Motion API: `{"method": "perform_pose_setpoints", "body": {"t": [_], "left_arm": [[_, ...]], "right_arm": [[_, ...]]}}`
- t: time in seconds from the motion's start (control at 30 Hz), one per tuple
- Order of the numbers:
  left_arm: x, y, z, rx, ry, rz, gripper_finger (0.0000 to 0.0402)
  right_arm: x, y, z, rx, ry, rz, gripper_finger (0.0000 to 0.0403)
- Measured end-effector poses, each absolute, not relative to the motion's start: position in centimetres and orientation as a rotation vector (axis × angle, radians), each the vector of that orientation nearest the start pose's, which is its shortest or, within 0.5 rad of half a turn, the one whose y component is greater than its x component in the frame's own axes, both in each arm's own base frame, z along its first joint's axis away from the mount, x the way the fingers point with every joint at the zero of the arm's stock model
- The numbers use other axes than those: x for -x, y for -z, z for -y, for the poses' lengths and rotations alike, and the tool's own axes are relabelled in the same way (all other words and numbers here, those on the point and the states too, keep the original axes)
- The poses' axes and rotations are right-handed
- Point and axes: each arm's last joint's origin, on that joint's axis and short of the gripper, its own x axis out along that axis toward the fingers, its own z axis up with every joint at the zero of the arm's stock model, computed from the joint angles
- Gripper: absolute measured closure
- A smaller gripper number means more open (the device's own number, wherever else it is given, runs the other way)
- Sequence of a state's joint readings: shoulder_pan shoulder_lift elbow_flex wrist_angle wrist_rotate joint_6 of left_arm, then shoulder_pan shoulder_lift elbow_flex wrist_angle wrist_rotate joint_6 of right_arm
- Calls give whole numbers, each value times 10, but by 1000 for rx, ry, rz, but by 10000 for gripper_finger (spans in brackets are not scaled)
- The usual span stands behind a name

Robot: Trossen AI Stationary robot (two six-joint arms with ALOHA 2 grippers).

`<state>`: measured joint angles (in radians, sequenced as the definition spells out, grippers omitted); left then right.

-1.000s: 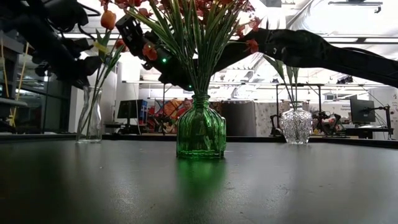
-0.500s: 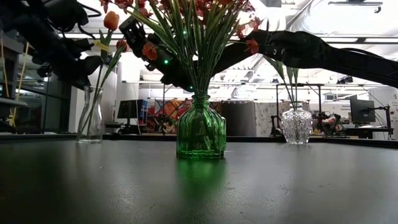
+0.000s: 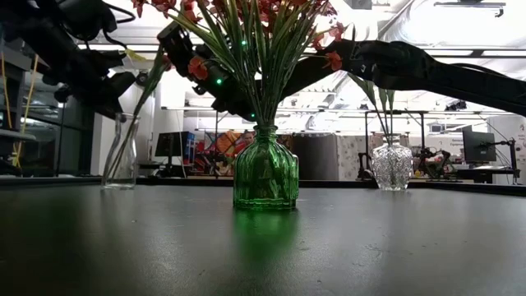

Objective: Sort flowers into vase by color
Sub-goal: Put the light orange flower into the left transparent vase

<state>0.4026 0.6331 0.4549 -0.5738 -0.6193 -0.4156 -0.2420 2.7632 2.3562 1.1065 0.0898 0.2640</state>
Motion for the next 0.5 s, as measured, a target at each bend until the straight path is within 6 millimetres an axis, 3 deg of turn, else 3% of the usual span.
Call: {"method": "perform_pose_setpoints", "body": {"t": [0.5], "left_arm": [[-102, -219, -61, 267, -1077, -521, 402]], "right_arm": [[-577, -213, 144, -210, 251, 633, 402]]}}
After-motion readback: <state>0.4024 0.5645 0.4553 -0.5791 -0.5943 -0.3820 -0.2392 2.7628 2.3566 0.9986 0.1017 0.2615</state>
